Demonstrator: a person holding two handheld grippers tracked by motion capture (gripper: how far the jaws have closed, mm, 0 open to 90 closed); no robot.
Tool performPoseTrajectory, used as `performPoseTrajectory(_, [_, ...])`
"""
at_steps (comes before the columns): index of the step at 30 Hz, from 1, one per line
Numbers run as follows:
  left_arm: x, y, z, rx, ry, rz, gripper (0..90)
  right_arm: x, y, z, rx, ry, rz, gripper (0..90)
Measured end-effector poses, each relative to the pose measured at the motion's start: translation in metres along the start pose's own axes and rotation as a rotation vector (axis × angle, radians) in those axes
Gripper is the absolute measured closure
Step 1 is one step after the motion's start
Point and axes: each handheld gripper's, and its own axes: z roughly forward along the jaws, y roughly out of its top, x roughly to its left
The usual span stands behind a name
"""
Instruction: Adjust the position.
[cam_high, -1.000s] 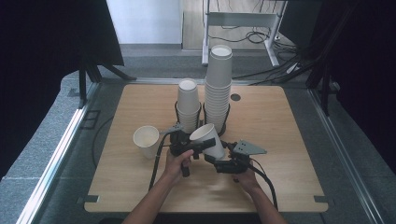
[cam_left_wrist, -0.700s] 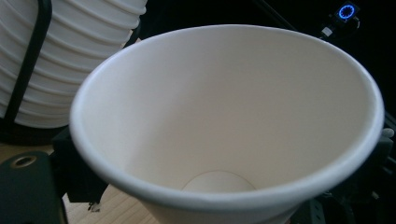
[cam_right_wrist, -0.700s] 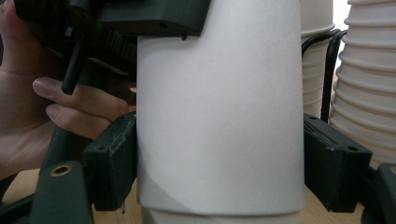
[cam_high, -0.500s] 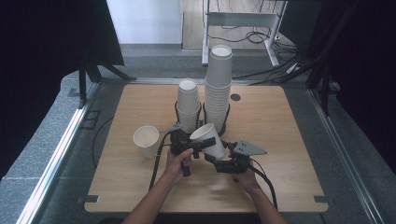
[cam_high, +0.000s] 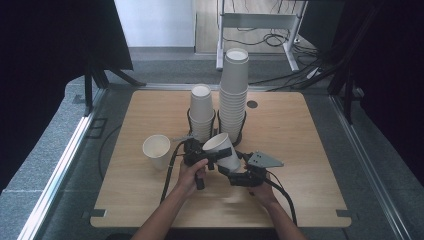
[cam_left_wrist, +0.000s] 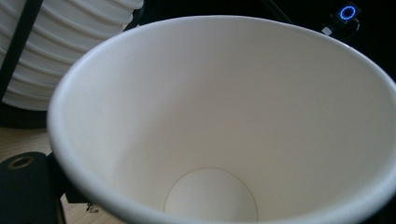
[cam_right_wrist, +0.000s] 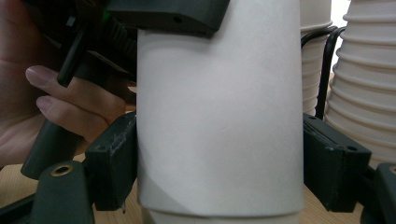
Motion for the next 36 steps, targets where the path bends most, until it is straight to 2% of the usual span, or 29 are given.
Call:
performPoseTrajectory(11, [-0.008, -0.001, -0.002, -0.034, 0.050, 0.087, 14.0, -0.001, -0.001, 0.000, 0.020, 0.004, -0.012, 20.6])
performPoseTrajectory(13, [-0.009, 0.000, -0.004, -0.033, 0.075, 0.116, 14.1, 0.000, -0.001, 0.000, 0.025, -0.001, -0.012, 20.6])
performPoseTrajectory(21, [-0.015, 0.000, -0.009, -0.045, 0.115, 0.189, 14.1, 0.001, -0.004, 0.004, 0.063, 0.003, -0.010, 13.5])
performPoseTrajectory(29, [-0.026, 0.004, -0.017, -0.073, 0.172, 0.278, 14.1, 0.002, -0.006, 0.005, 0.106, 0.008, -0.010, 12.7])
performPoseTrajectory(33, [-0.027, 0.004, -0.021, -0.077, 0.198, 0.305, 14.1, 0.001, -0.007, 0.005, 0.127, 0.001, -0.014, 12.7])
performPoseTrajectory(36, [-0.026, 0.003, -0.024, -0.077, 0.212, 0.307, 14.1, 0.001, -0.008, 0.005, 0.138, -0.002, -0.017, 12.7])
